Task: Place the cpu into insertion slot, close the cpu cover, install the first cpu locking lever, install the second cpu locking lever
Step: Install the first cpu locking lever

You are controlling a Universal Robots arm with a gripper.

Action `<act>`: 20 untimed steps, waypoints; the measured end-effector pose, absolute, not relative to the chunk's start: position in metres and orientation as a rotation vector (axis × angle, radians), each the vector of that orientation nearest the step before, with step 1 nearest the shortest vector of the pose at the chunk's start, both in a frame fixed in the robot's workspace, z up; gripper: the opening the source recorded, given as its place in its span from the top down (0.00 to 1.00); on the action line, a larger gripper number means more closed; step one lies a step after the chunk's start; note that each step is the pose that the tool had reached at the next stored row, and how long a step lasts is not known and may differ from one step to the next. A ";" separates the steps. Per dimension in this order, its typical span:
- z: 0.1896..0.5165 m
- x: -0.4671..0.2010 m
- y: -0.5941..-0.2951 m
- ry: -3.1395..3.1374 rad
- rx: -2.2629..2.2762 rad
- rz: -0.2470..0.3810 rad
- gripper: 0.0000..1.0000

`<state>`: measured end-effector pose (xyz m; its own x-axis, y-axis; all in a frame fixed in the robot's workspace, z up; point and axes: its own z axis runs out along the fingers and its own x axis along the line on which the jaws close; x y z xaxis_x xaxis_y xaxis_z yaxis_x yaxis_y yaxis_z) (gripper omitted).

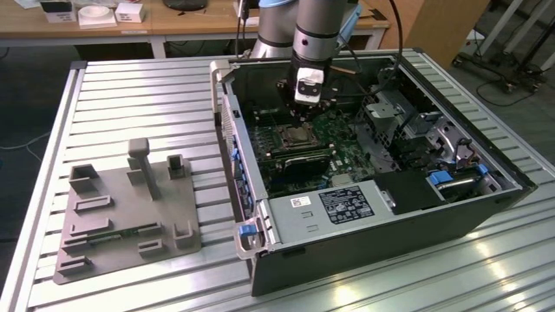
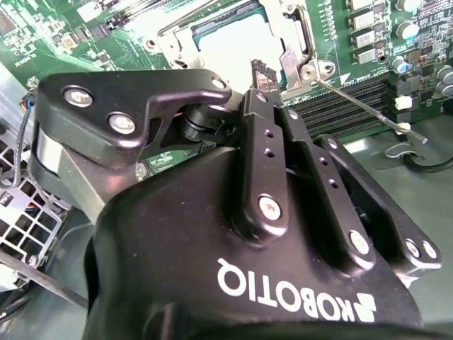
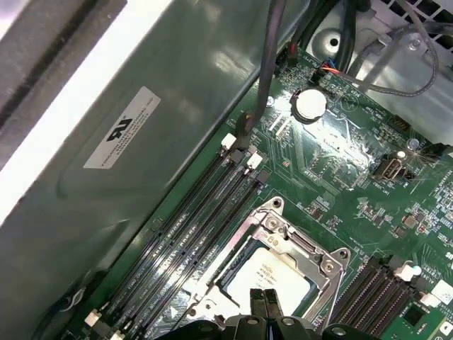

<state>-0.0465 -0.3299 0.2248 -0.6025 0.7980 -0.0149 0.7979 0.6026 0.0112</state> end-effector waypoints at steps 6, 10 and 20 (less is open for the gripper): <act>0.225 -0.046 -0.330 2.846 1.286 0.006 0.90; 0.225 -0.046 -0.330 2.892 1.181 0.008 0.90; 0.225 -0.046 -0.330 2.987 0.915 0.010 0.90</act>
